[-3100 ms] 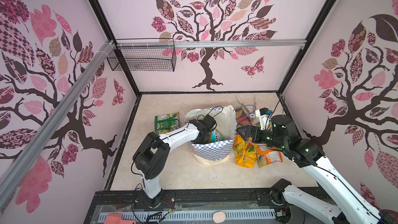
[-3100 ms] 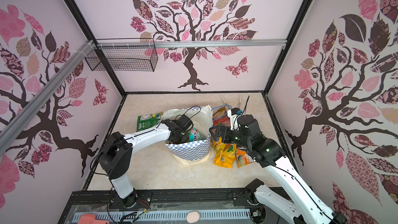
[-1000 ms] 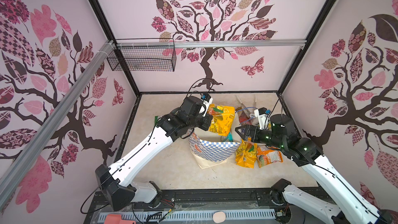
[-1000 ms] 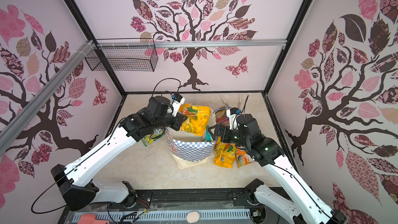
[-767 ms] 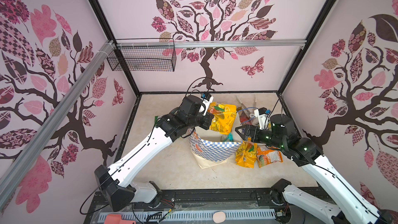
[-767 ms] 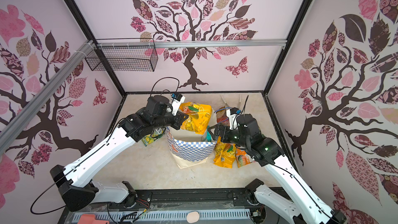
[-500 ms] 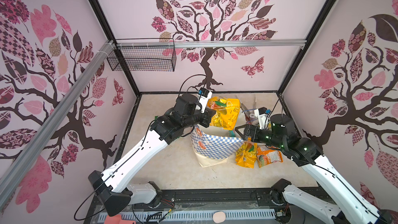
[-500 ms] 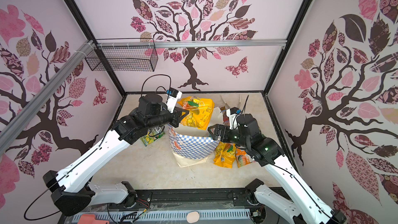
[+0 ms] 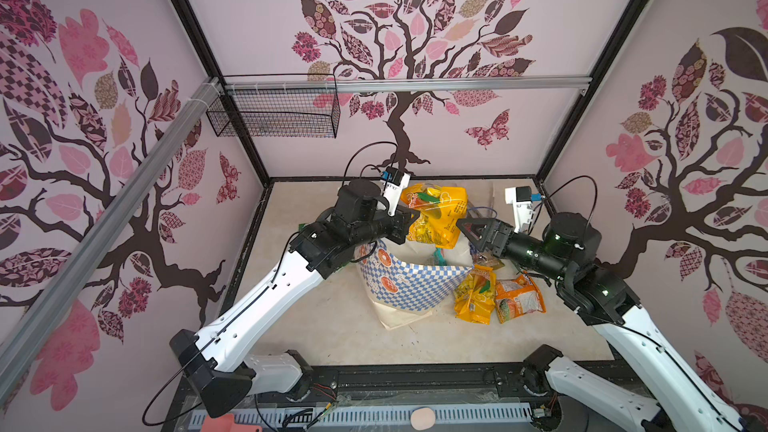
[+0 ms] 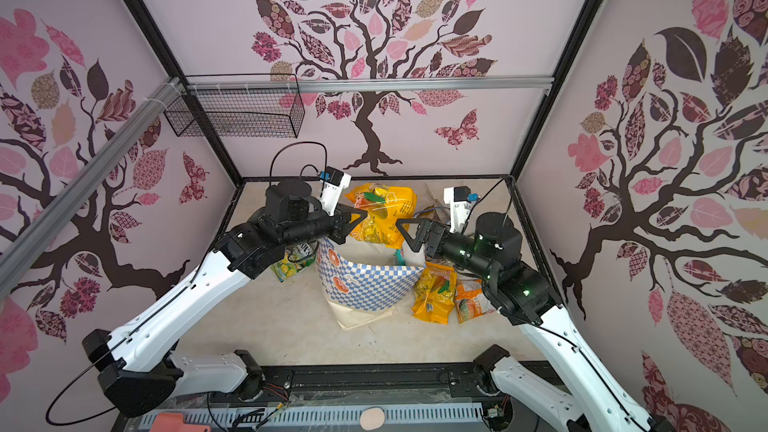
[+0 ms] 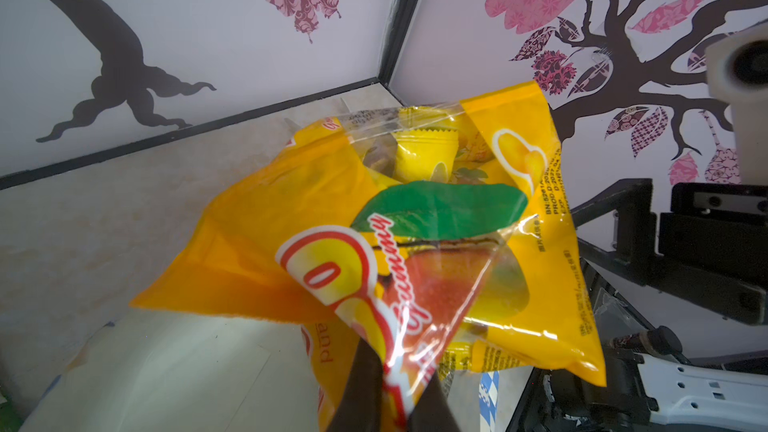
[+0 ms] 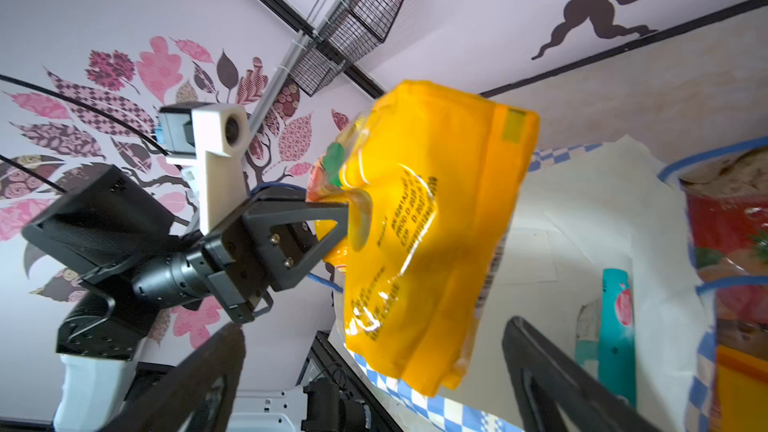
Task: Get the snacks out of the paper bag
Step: 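Hold the yellow bag up with the left gripper while the right gripper grasps it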
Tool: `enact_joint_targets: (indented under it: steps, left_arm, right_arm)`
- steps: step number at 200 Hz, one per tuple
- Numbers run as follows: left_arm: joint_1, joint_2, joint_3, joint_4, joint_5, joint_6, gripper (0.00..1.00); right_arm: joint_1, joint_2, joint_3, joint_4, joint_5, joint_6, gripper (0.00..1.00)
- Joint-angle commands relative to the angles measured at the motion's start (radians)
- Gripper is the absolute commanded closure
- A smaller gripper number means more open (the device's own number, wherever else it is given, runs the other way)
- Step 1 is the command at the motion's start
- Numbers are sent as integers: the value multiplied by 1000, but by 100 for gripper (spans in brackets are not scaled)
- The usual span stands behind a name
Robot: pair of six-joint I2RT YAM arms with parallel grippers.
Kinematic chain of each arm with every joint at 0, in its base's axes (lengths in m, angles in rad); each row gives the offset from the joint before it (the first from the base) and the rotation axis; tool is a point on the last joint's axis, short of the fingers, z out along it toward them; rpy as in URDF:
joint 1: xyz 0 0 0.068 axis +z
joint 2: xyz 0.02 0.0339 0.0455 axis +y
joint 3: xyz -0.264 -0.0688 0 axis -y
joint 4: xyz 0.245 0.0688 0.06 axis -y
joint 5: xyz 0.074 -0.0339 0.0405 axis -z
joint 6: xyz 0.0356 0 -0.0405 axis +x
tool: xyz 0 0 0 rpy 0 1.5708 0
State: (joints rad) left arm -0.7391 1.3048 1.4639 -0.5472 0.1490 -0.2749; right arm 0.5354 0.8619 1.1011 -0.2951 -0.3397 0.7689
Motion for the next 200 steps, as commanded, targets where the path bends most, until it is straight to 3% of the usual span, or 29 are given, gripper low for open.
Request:
enact_joint_targets:
  steps: [1, 35, 83, 124, 142, 169, 189, 200]
  left_arm:
    - [3, -53, 8, 127, 30, -14, 100]
    - [3, -61, -4, 130, 20, -12, 100]
    - [7, -68, -7, 124, 11, 0, 100]
    - [7, -68, -20, 139, 27, -16, 100]
    - [7, -65, -28, 142, 34, -21, 100]
    - [7, -61, -50, 144, 32, -26, 100]
    - [7, -67, -50, 128, 24, -16, 100]
    - [7, -72, -44, 108, 11, -4, 86]
  right_arm:
    - [5, 68, 20, 126, -41, 76, 0]
    - [6, 133, 30, 152, -51, 94, 0]
    - [5, 87, -54, 108, 58, 119, 0]
    - [7, 151, -75, 270, -113, 186, 0]
    - [6, 155, -73, 344, -144, 200, 5]
    - [7, 140, -68, 349, -113, 179, 39]
    - [6, 124, -85, 333, -70, 178, 73]
    - [6, 115, -93, 309, -47, 175, 81]
